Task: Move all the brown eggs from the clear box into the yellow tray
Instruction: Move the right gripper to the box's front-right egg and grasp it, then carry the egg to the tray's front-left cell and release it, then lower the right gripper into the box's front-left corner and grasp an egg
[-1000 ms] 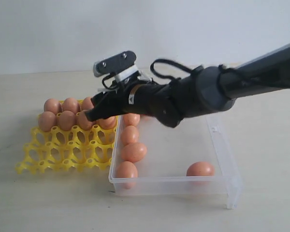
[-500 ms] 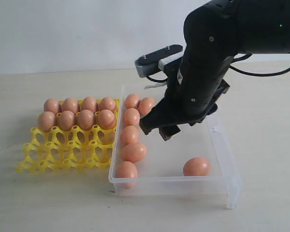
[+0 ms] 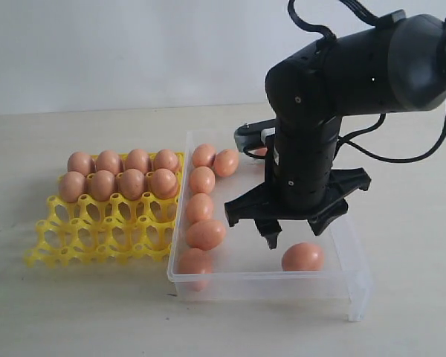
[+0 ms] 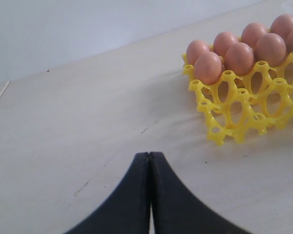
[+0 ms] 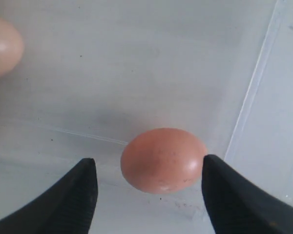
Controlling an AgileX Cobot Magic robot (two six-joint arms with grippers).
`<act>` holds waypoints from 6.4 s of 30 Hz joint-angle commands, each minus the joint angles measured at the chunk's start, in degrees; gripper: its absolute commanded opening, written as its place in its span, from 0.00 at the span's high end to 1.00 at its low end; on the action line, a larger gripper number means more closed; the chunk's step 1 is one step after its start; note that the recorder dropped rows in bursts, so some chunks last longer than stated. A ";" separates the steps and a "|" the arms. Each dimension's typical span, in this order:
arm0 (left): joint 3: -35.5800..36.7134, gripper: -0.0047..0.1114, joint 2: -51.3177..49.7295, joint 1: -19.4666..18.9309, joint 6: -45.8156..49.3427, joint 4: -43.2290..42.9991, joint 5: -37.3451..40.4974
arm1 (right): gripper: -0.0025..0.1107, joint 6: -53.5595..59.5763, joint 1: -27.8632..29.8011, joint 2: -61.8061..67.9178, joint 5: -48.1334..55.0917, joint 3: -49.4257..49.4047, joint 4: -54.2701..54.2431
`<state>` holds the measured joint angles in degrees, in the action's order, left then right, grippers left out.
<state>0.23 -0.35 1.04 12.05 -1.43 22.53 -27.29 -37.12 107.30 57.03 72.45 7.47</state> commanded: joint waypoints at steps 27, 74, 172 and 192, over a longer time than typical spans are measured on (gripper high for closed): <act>-0.23 0.96 0.35 0.11 -0.32 0.00 -0.26 | 0.44 42.73 0.29 -0.23 7.49 -0.08 1.53; -0.23 0.96 0.35 0.11 -0.32 0.00 -0.26 | 0.98 16.44 -0.23 0.03 -58.53 -0.08 4.48; -0.23 0.96 0.35 0.11 -0.32 0.00 -0.26 | 0.45 7.85 -11.56 6.81 0.11 23.61 13.85; -0.23 0.96 0.35 0.11 -0.32 0.00 -0.26 | 0.45 79.74 -5.75 6.82 -11.26 9.63 -1.51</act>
<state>0.23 -0.35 1.04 12.05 -1.43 22.53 47.34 -43.13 114.43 49.01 82.44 7.34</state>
